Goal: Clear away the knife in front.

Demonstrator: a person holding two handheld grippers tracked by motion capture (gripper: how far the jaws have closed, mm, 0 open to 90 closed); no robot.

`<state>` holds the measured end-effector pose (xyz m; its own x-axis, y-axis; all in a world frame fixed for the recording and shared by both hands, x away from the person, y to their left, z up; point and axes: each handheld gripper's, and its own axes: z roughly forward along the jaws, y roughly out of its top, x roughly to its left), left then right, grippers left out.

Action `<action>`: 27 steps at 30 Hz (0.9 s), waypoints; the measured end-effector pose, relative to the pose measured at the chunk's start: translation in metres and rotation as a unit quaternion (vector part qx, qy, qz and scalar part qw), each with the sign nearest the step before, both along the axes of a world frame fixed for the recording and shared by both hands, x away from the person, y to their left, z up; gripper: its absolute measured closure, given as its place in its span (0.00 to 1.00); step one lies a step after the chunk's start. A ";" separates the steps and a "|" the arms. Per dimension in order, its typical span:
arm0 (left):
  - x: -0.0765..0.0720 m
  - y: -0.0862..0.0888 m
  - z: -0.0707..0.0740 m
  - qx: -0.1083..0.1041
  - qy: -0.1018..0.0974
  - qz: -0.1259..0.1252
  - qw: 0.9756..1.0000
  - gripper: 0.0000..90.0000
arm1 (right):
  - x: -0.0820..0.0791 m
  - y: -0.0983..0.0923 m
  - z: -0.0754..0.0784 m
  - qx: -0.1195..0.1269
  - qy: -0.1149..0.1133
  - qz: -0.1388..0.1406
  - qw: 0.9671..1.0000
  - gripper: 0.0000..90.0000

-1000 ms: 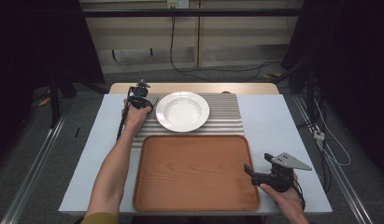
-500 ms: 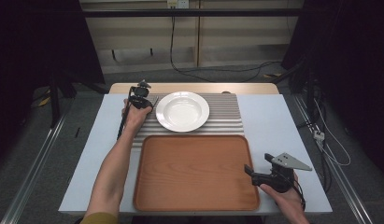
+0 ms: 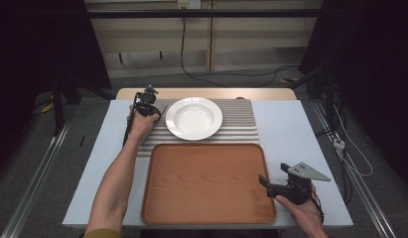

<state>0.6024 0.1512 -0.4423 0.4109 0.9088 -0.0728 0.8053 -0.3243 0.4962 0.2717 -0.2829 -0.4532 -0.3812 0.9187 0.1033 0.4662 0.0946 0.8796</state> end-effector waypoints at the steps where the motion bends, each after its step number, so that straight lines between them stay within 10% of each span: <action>1: -0.001 0.001 0.003 0.001 0.000 -0.002 1.000 0.89 | 0.000 0.000 0.000 0.001 0.000 -0.001 1.000 0.09; 27: -0.020 0.014 0.015 -0.012 -0.008 -0.017 1.000 0.89 | 0.001 0.002 0.000 -0.003 0.000 0.002 1.000 0.09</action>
